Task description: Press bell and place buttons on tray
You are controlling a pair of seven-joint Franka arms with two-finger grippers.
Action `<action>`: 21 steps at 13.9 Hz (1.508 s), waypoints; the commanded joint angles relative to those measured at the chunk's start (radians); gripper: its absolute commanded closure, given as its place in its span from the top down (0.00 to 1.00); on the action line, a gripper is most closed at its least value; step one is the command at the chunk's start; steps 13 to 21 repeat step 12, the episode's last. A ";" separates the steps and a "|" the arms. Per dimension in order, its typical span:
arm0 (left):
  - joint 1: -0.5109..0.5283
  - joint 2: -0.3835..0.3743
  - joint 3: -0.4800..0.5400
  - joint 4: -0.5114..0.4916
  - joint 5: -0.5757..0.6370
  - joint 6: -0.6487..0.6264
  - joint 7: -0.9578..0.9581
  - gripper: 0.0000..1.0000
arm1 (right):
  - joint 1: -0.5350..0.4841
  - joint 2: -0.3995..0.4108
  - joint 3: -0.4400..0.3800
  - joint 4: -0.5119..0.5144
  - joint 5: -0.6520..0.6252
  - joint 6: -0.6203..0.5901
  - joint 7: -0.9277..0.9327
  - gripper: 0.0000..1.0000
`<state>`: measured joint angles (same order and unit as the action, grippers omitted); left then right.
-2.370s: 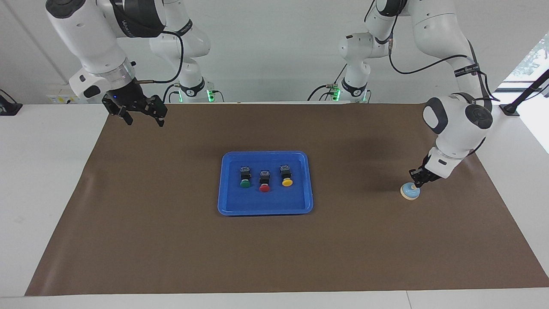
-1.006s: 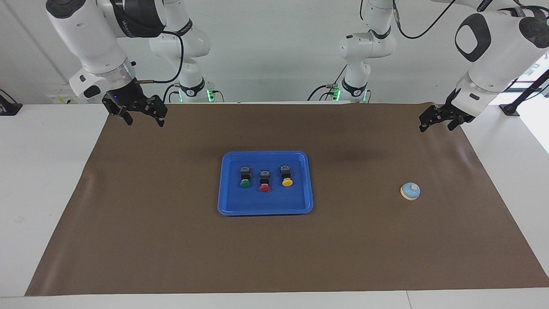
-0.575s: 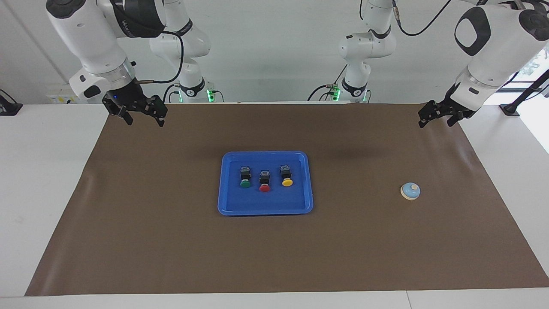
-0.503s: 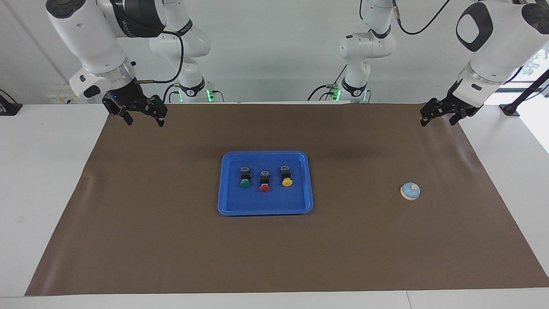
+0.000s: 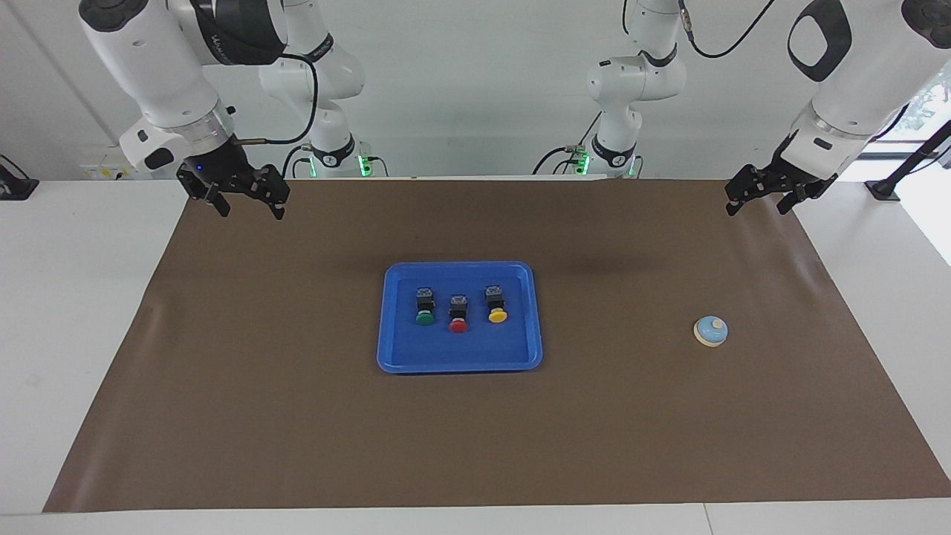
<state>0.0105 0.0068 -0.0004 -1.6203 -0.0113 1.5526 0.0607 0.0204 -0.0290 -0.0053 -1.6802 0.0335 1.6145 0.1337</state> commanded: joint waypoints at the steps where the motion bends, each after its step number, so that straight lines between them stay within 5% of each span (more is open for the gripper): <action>1: -0.017 0.019 0.010 0.060 0.007 -0.052 0.005 1.00 | -0.008 -0.006 0.005 0.001 0.016 -0.013 -0.016 1.00; 21: -0.018 0.025 -0.033 0.062 0.005 -0.051 0.001 1.00 | -0.008 -0.006 0.005 0.001 0.014 -0.015 -0.016 1.00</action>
